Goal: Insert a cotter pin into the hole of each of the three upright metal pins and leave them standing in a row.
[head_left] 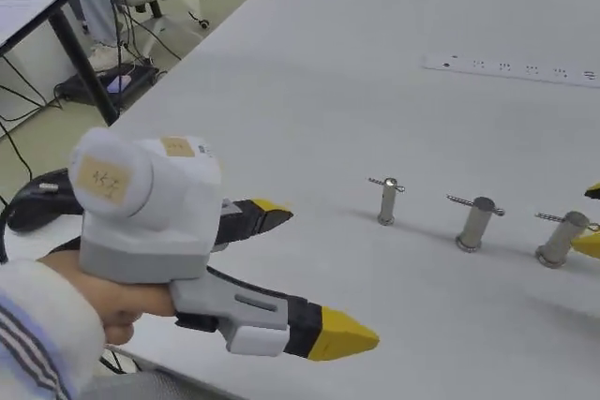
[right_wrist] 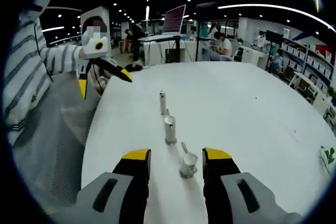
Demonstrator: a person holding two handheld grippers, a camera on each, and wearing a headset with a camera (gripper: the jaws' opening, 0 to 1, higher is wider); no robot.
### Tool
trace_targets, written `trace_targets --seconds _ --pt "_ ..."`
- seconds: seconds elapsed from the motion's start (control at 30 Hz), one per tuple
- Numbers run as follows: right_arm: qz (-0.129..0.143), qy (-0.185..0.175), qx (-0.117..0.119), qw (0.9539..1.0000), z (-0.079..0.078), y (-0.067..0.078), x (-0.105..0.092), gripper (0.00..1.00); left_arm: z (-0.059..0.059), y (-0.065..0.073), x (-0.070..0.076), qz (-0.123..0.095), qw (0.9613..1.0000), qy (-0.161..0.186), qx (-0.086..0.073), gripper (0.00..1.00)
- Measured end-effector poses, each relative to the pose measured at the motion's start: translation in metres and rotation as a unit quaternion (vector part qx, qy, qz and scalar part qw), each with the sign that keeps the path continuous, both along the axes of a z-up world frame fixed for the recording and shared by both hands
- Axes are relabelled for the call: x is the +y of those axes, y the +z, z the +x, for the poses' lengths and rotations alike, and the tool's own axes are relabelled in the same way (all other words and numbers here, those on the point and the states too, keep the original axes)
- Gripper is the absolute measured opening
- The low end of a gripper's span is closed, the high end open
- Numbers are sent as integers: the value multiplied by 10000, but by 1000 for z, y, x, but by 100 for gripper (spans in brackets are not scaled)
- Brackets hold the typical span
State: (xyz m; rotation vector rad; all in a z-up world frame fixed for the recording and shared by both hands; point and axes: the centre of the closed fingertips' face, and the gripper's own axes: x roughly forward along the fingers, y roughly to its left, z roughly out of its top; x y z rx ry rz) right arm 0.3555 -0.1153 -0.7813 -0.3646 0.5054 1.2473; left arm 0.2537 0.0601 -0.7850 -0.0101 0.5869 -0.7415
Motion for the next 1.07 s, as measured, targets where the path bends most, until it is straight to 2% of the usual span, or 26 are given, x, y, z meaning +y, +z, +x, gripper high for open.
trace_targets --seconds 0.13,0.2,0.3,0.37,0.4,0.47,0.57,0.63,0.7,0.77,0.8,0.87,1.0,1.03,1.07 --pt "62 -259 57 9996 -6 -1 -3 48 3 2 -4 -89 9999 80 -74 95" --pt "177 -445 81 9988 -10 2 -3 51 4 3 -5 -108 9998 100 -111 96" --pt "365 -739 251 9963 -19 6 -3 56 4 4 -4 -121 9998 130 -133 96" --pt "361 -822 235 9957 -23 7 -3 59 4 4 -4 -115 9997 140 -137 96" --pt "320 -926 252 9949 -30 6 -4 60 4 5 -4 -87 9997 141 -157 97" --pt "209 -1097 157 9936 -35 5 -8 60 3 8 -3 -87 9997 147 -200 97" --pt "234 -1367 301 9899 -46 3 -12 61 5 12 -2 -144 9993 226 -272 98" --pt "302 -1535 459 9866 -54 1 -15 62 5 12 -3 -174 9992 248 -278 99" --pt "303 -1635 500 9848 -60 0 -17 65 3 12 -5 -178 9992 210 -275 99" --pt "296 -1668 585 9838 -65 -2 -16 67 1 10 -7 -148 9995 143 -240 99" --pt "218 -1655 652 9838 -70 -4 -17 69 -2 7 -8 -95 9998 78 -154 99" --pt "86 -1680 647 9836 -73 -6 -20 73 -5 6 -10 -2 9999 13 -126 99" --pt "186 -1828 726 9803 -79 -1 -23 78 -7 7 -15 71 9998 -55 -153 99" --pt "221 -1864 720 9796 -82 0 -23 78 -3 7 -15 239 9994 -51 -262 99" --pt "210 -1918 724 9785 -83 -1 -24 79 -2 8 -16 269 9992 -27 -295 99"
